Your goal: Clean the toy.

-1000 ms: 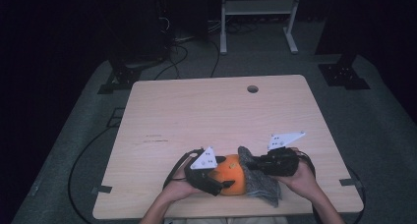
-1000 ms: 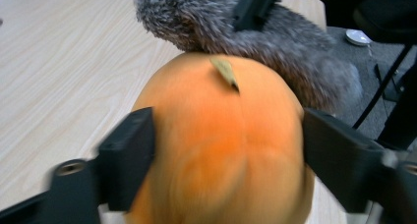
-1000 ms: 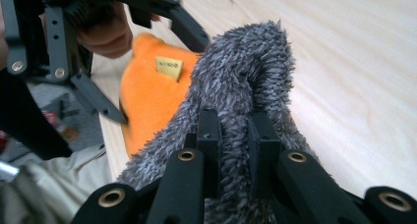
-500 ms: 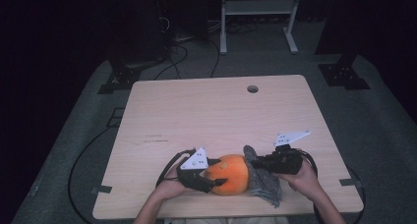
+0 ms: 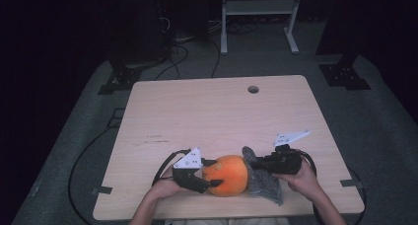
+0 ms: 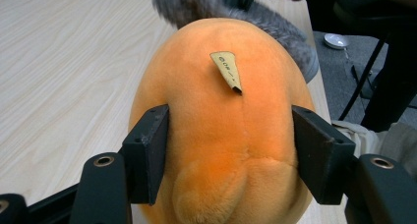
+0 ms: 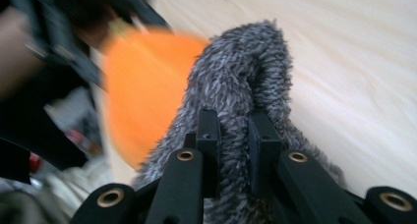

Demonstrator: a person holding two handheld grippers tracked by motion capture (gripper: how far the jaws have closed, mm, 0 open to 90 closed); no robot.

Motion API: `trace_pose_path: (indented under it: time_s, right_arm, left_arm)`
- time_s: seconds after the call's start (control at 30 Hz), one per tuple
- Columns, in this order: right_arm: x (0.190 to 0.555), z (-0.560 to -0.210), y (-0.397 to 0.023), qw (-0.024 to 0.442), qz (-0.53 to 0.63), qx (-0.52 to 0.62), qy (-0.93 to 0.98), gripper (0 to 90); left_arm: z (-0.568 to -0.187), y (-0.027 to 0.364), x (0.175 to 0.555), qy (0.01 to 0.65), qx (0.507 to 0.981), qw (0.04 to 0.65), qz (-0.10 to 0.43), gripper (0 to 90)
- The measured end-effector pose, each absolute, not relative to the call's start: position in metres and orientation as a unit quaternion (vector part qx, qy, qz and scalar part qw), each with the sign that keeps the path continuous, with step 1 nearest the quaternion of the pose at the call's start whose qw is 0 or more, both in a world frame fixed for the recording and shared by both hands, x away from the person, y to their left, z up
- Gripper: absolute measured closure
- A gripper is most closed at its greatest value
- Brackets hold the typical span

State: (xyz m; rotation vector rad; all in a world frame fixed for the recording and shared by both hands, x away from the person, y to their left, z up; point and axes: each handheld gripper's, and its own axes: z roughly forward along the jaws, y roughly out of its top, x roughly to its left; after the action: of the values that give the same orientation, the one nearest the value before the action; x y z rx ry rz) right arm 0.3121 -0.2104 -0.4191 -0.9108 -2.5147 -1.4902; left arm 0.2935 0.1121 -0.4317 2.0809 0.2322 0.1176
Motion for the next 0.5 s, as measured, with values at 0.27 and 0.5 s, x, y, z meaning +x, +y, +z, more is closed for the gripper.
trace_pose_path:
  time_s: [0.27, 0.5]
  right_arm:
    - [0.315, -0.424, -0.205, 0.017, -0.457, -0.299, -0.837, 77.2]
    - [0.313, -0.416, -0.209, 0.035, -0.495, -0.298, -0.816, 77.3]
  left_arm:
    - [-0.431, 0.111, 0.293, 0.091, 0.861, 0.498, 0.050, 35.2]
    - [-0.431, 0.106, 0.291, 0.091, 0.860, 0.499, 0.060, 34.3]
